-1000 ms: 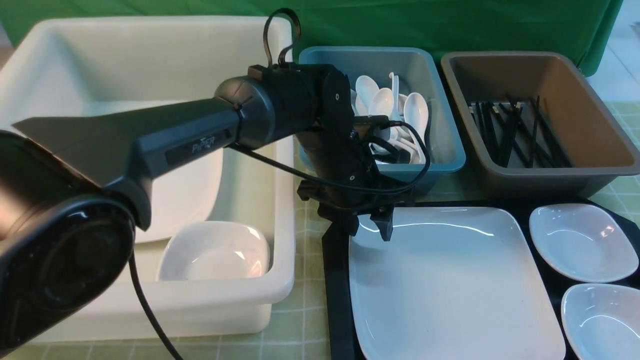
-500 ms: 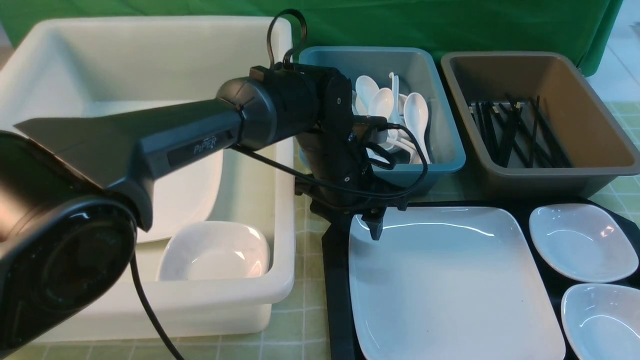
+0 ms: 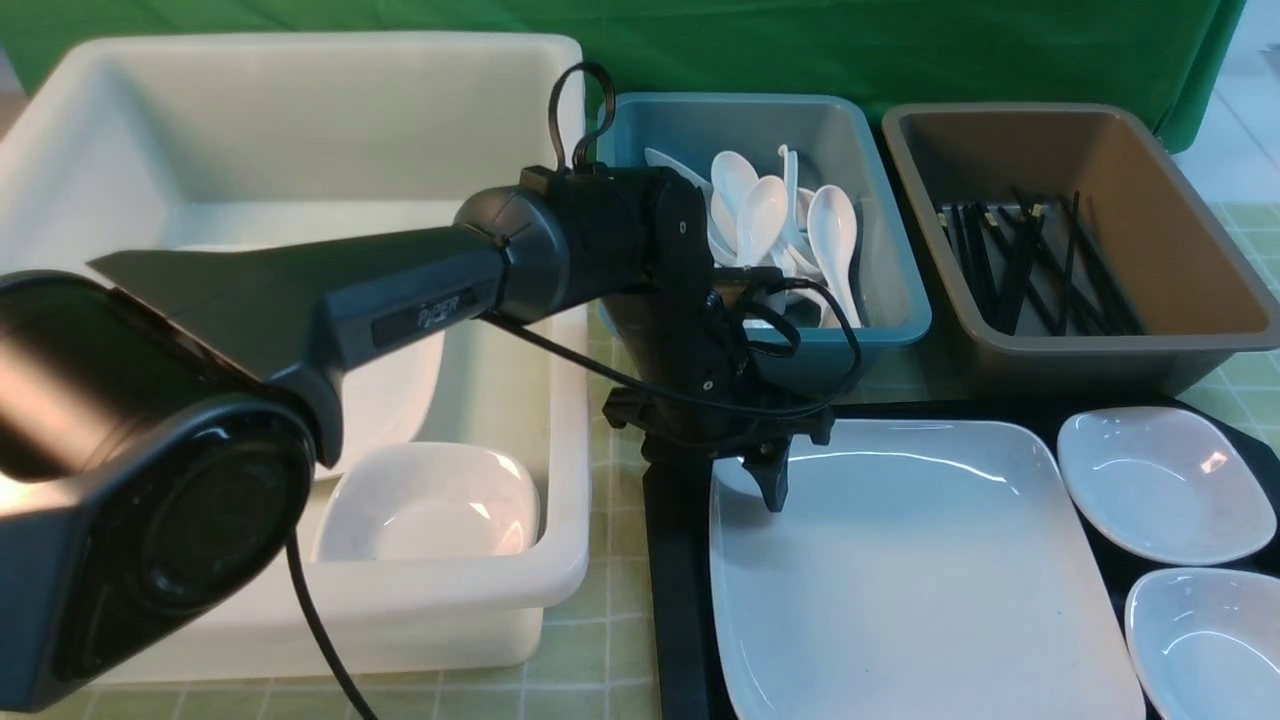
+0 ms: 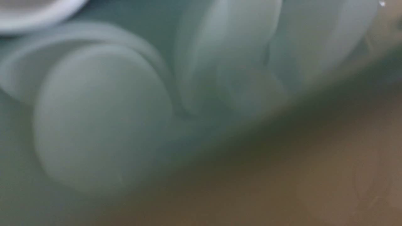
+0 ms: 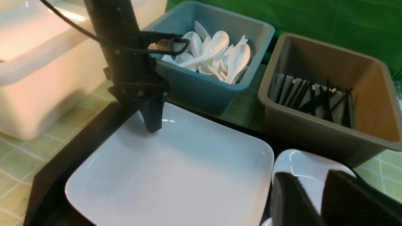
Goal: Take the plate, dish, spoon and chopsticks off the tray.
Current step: Use the left arm to grab a plate from the dinner plate, then use the left arm to put the plate into the large storage box on the left
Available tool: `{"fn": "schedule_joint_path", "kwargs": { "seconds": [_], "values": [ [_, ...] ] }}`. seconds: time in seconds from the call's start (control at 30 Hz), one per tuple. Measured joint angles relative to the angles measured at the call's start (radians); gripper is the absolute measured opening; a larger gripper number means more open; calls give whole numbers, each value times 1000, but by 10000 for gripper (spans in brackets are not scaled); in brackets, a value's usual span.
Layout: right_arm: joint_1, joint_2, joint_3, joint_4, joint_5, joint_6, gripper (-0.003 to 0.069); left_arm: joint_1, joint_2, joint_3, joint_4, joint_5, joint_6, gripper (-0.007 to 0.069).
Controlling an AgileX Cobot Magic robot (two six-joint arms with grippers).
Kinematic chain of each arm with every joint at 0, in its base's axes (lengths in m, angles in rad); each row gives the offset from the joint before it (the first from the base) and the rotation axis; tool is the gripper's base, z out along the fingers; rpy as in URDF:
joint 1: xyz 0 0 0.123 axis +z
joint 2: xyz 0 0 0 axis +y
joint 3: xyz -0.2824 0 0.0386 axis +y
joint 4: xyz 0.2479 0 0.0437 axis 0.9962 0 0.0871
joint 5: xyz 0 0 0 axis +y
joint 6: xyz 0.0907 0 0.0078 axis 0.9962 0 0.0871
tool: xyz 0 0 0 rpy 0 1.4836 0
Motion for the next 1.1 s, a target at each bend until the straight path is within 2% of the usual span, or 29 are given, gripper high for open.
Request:
{"fn": "schedule_joint_path", "kwargs": {
  "seconds": [0.17,0.27,0.33,0.5,0.57,0.87,1.1],
  "values": [
    [0,0,0,0,0,0,166,0,1,0,-18,2,4,367],
    [0,0,0,0,0,0,166,0,3,0,-22,2,4,323],
    [0,0,0,0,0,0,167,0,5,0,-22,5,4,281],
    [0,0,0,0,0,0,169,8,13,0,-44,18,-23,111],
    [0,0,0,0,0,0,171,9,13,0,-58,18,-26,84],
    [0,0,0,0,0,0,176,9,-16,-1,-82,60,-38,56],
    [0,0,0,0,0,0,178,7,-95,-1,-46,109,-39,29]
  ]
}}
